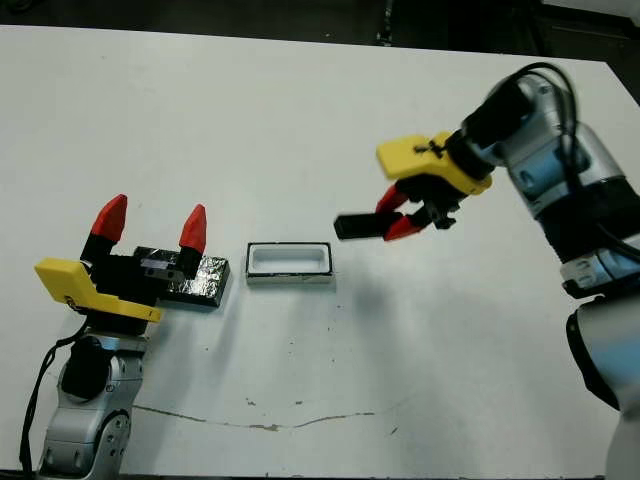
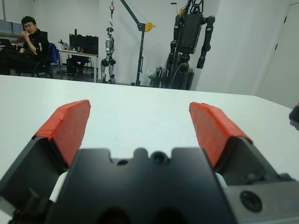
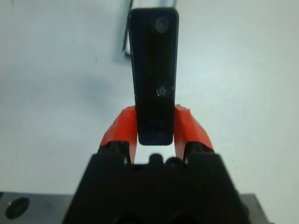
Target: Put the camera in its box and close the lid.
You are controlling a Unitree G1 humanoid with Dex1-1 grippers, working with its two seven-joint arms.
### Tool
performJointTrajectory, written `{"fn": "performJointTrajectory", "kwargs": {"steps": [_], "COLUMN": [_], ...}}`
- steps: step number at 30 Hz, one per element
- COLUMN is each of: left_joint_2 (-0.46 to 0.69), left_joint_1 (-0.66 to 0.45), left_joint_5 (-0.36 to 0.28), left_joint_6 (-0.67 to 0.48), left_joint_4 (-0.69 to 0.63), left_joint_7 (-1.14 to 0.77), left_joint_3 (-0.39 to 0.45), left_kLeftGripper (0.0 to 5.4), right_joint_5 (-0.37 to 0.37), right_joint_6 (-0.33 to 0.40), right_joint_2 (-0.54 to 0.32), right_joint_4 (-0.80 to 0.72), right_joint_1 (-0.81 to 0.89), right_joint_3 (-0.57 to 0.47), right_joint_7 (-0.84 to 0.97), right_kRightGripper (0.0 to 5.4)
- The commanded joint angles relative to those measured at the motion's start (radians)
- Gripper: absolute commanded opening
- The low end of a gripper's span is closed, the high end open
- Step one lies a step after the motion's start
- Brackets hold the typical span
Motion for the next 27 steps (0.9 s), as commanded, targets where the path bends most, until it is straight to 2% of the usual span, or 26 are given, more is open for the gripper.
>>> {"fn": "performJointTrajectory", "kwargs": {"steps": [1, 9, 14, 18, 22, 27], "left_joint_2": [-0.002, -0.004, -0.005, -0.003, -0.008, -0.014], "left_joint_1": [0.021, 0.019, 0.017, 0.018, 0.019, 0.019], "left_joint_5": [-0.003, -0.004, 0.007, 0.015, 0.006, 0.008], "left_joint_6": [0.008, 0.008, 0.001, -0.003, 0.001, 0.003], "left_joint_4": [-0.003, -0.004, -0.002, -0.001, -0.002, -0.002], "left_joint_7": [0.005, 0.005, 0.010, 0.011, 0.011, 0.015], "left_joint_3": [-0.001, -0.006, -0.008, -0.010, -0.012, -0.017], "left_kLeftGripper": [5.40, 5.40, 5.40, 5.40, 5.40, 5.40], "right_joint_5": [0.019, 0.033, 0.043, 0.047, 0.052, 0.024], "right_joint_6": [0.123, 0.408, 0.565, 0.583, 0.565, 0.527], "right_joint_2": [0.002, 0.056, 0.099, 0.141, 0.168, 0.177], "right_joint_4": [-0.078, -0.342, -0.415, -0.400, -0.371, -0.348], "right_joint_1": [0.068, 0.202, 0.230, 0.224, 0.203, 0.141], "right_joint_3": [-0.062, -0.102, -0.074, -0.053, -0.030, 0.031], "right_joint_7": [-0.062, -0.236, -0.295, -0.316, -0.303, -0.262], "right_kRightGripper": [1.66, 1.66, 1.66, 1.66, 1.66, 1.66]}}
